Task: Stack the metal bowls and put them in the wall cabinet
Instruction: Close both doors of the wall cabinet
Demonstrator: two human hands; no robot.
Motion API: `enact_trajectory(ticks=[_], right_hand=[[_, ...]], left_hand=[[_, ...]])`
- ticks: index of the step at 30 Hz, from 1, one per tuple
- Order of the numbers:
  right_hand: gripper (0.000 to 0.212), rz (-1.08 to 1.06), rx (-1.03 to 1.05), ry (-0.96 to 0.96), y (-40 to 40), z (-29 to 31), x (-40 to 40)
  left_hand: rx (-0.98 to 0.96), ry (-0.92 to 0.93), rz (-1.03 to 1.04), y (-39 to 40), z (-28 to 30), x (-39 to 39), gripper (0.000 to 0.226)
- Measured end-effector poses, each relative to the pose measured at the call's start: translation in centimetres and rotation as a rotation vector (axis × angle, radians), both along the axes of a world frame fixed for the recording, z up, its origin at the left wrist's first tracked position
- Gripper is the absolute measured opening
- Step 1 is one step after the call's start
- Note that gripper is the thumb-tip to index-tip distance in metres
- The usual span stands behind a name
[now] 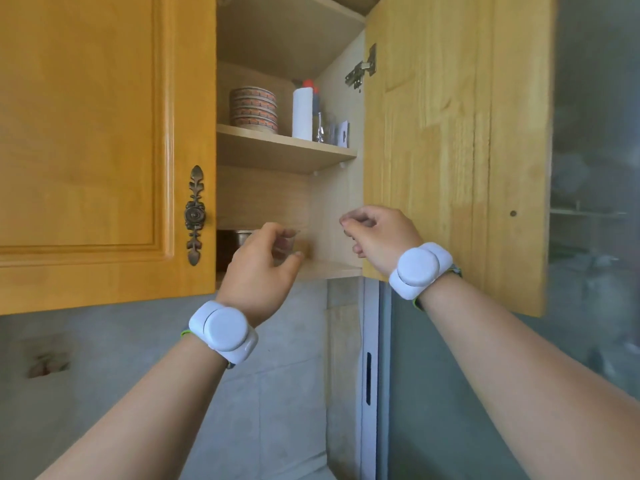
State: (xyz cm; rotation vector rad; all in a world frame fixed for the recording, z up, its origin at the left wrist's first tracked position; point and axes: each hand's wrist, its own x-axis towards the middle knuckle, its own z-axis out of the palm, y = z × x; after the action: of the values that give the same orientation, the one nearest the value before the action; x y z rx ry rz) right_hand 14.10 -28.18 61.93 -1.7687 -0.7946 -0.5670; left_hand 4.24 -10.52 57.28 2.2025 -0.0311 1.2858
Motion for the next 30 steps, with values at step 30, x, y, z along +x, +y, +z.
enact_trajectory(ticks=[30], right_hand=[[0.035, -0.507, 0.178, -0.068, -20.0, 0.6, -1.1]], left_hand=[[0.077, -0.035, -0.422, -15.9, 1.7, 6.3, 0.018]])
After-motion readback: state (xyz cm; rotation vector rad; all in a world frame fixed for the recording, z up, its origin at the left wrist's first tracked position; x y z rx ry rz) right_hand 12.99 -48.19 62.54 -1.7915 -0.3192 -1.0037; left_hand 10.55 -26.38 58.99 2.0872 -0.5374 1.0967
